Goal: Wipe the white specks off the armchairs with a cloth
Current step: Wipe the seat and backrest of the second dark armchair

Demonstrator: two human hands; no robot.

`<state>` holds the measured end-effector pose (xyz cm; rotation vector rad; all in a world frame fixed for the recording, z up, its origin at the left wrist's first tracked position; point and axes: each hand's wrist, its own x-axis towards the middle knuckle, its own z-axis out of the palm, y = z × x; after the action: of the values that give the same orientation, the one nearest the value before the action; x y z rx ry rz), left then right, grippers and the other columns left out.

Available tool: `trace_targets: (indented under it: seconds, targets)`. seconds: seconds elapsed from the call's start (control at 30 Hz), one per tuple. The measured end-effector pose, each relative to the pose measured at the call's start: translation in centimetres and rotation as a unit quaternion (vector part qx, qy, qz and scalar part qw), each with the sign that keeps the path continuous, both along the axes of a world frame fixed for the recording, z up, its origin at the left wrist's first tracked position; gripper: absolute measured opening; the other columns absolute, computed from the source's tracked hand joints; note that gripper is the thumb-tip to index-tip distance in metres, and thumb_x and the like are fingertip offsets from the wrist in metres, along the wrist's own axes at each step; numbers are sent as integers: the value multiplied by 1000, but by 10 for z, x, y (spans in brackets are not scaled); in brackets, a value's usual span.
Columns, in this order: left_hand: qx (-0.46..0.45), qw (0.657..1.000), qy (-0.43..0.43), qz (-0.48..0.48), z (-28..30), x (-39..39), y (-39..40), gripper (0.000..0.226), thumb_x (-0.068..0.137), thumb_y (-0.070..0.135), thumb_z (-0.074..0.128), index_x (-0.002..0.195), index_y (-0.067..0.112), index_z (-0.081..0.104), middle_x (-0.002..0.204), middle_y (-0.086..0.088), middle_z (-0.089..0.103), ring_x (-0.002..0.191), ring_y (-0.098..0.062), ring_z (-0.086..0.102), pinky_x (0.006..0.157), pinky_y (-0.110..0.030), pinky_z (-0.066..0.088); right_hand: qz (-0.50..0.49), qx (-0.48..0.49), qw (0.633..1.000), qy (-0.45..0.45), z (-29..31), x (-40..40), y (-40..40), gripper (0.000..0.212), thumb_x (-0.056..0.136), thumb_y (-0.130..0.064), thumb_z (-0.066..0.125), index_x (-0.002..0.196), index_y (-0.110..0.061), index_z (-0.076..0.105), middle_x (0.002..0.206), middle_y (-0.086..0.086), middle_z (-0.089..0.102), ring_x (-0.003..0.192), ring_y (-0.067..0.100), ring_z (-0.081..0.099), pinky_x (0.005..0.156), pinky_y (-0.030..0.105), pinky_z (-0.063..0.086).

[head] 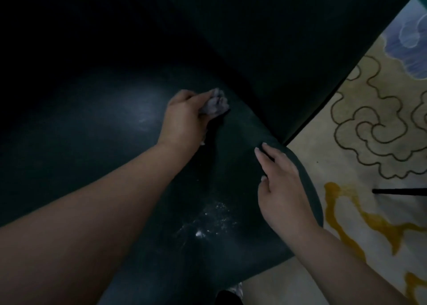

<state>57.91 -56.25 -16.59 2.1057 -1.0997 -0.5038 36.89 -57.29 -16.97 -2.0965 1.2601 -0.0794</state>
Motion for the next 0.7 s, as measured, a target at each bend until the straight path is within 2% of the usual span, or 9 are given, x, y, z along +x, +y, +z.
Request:
trace_targets:
  seconds: [0.07, 0.1, 0.13, 0.2, 0.33, 0.4, 0.57, 0.63, 0.7]
  targets:
    - [2, 996, -38, -78, -4, -15, -10, 38, 90, 5, 64, 127, 11, 62, 111, -9, 54, 95, -12, 53, 71, -6, 45, 16, -14, 1000, 3, -3, -3, -1, 59, 93, -2, 42, 146, -28, 34, 153, -20, 21, 133, -10, 6, 104, 3, -3]
    - [5, 992, -55, -109, -7, -20, -7, 36, 89, 5, 65, 125, 10, 63, 112, -13, 55, 95, -14, 51, 74, -2, 39, 25, -18, 1000, 5, -4, -5, -1, 61, 93, -1, 42, 147, -29, 33, 153, -20, 20, 131, -12, 3, 104, 3, -4]
    - [13, 990, -66, -124, -8, -22, -1, 34, 90, 6, 64, 123, 11, 65, 112, -14, 56, 93, -14, 50, 75, -4, 39, 33, -19, 999, 5, -5, -7, 0, 62, 93, -1, 42, 147, -29, 32, 154, -20, 19, 130, -14, 1, 104, 3, -5]
    - [30, 991, -82, -101, -4, -12, 4, 33, 90, 7, 61, 121, 18, 66, 117, -13, 57, 95, -18, 51, 80, -18, 42, 39, -15, 999, -1, -6, -10, 0, 63, 92, 0, 42, 147, -30, 31, 154, -22, 17, 129, -16, -2, 103, 1, -7]
    - [62, 993, -102, -17, -6, 15, -40, 30, 91, 12, 59, 119, 19, 66, 125, -12, 56, 113, -33, 52, 96, -34, 43, 48, -13, 999, -18, -8, -16, -1, 63, 92, 3, 42, 146, -28, 35, 154, -20, 18, 132, -17, -3, 105, -1, -5]
    - [64, 992, -94, -48, -6, 3, -62, 26, 91, 11, 57, 114, 16, 68, 118, -2, 55, 114, -33, 52, 96, -34, 42, 47, -7, 999, -21, -7, -19, -1, 64, 90, 6, 42, 145, -27, 38, 154, -19, 20, 136, -11, 2, 111, 6, 1]
    - [79, 973, -107, -189, -5, -5, -27, 33, 90, 9, 59, 120, 21, 66, 125, -14, 55, 110, -30, 51, 93, -34, 42, 52, -3, 998, -31, -5, -27, -2, 65, 87, 11, 41, 141, -26, 46, 152, -17, 25, 137, -8, 10, 111, 5, 3]
    - [75, 975, -105, -178, -5, 8, -13, 33, 91, 7, 59, 121, 20, 66, 120, -12, 55, 102, -27, 55, 85, -23, 43, 50, -1, 998, -37, -3, -28, -3, 65, 87, 11, 41, 140, -26, 47, 150, -21, 25, 134, -11, 8, 108, 2, 0]
    - [58, 989, -71, -115, -6, 10, -20, 31, 91, 6, 62, 120, 14, 66, 108, -8, 50, 82, -21, 59, 64, -7, 43, 50, -1, 998, -39, -3, -28, -3, 64, 87, 11, 41, 140, -26, 47, 149, -22, 24, 134, -11, 7, 107, 1, -1]
